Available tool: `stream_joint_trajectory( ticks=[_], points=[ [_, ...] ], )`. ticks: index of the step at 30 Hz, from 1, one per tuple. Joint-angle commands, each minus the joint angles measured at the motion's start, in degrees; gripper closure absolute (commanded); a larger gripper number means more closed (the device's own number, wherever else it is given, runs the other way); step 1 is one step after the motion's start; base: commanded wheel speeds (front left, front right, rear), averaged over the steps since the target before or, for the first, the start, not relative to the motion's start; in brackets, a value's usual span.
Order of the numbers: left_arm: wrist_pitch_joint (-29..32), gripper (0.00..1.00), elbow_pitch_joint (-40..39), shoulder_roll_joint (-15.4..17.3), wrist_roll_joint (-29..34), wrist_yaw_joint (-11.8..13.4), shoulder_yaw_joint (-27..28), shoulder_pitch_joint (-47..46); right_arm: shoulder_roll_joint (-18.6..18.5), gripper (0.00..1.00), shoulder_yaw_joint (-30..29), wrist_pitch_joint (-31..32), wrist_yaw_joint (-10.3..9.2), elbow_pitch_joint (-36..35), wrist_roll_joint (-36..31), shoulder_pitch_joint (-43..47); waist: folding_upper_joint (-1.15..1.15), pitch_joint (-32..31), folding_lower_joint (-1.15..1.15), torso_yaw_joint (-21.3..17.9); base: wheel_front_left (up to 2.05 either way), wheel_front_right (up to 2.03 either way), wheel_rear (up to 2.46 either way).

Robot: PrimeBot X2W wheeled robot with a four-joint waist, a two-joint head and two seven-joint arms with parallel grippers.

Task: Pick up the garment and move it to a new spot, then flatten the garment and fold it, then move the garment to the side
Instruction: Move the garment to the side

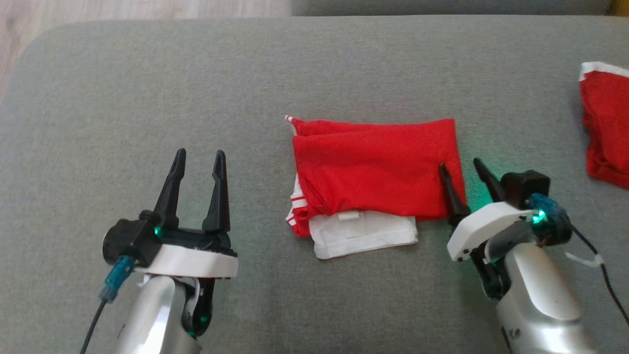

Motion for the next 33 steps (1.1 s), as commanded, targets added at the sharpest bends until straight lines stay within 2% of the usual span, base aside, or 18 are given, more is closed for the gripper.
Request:
stream_joint_trajectory(
  ticks=[1, 8, 9, 10, 17, 19, 23, 28, 33],
  points=[
    [-0.3, 0.0, -1.3, 0.2, -0.2, 0.1, 1.2, -2.0, 0.3, 0.0, 2.0, 0.4, 0.2, -0.3, 0.6, -2.2, 0.0, 0.6, 0.0, 0.9, 0.0, 0.0, 0.0],
    [-0.3, 0.0, -1.0, 0.2, -0.3, 0.1, 1.3, -2.5, 0.3, 0.0, 5.4, 2.3, 0.2, 6.7, 2.0, -4.1, 0.0, 1.2, 0.0, 1.9, 0.0, 0.0, 0.0],
    [-0.3, 0.0, -1.0, 0.2, -0.3, 0.1, 1.4, -2.5, 0.3, 0.33, 5.8, 2.3, 0.2, 7.4, 2.0, -4.4, 0.0, 1.3, 0.0, 1.9, 0.0, 0.0, 0.0],
    [-0.3, 0.0, -1.1, 0.2, -0.2, 0.1, 1.5, -2.5, 0.3, 1.0, 6.2, 2.2, 0.2, 7.9, 2.1, -4.7, 0.0, 1.3, 0.0, 1.8, 0.0, 0.0, 0.0],
    [-0.3, 0.0, -0.9, 0.2, 0.2, 0.1, 1.7, -2.5, 0.3, 1.0, 2.3, -3.0, 0.2, 10.1, -4.5, -7.8, 0.0, 0.4, 0.0, 0.3, 0.0, 0.0, 0.0],
    [-0.3, 0.0, -1.1, 0.2, 0.3, 0.1, 1.8, -2.3, 0.3, 1.0, 0.3, -5.3, 0.2, 9.3, -9.2, -8.9, 0.0, -0.3, 0.0, -0.9, 0.0, 0.0, 0.0],
    [-0.3, 0.0, -1.5, 0.2, 0.4, 0.1, 1.7, -1.9, -0.5, 1.0, -1.6, -6.8, 0.2, 7.4, -13.1, -9.9, 0.0, -1.1, 0.0, -2.4, 0.0, 0.0, 0.0],
    [-0.3, 0.0, -2.2, 0.2, 0.6, 0.1, 1.6, -1.6, -3.8, 1.0, -2.2, -7.6, 0.2, 3.9, -15.7, -11.2, 0.0, -2.1, 0.0, -5.1, 0.0, 0.0, 0.0],
    [-0.3, 0.0, -3.0, 0.2, 0.8, 0.1, 1.1, -2.3, -9.8, 1.0, -0.9, -5.7, 0.2, 1.9, -15.2, -12.8, 0.0, -1.4, 0.0, -7.0, 0.0, 0.0, 0.0]
  ],
)
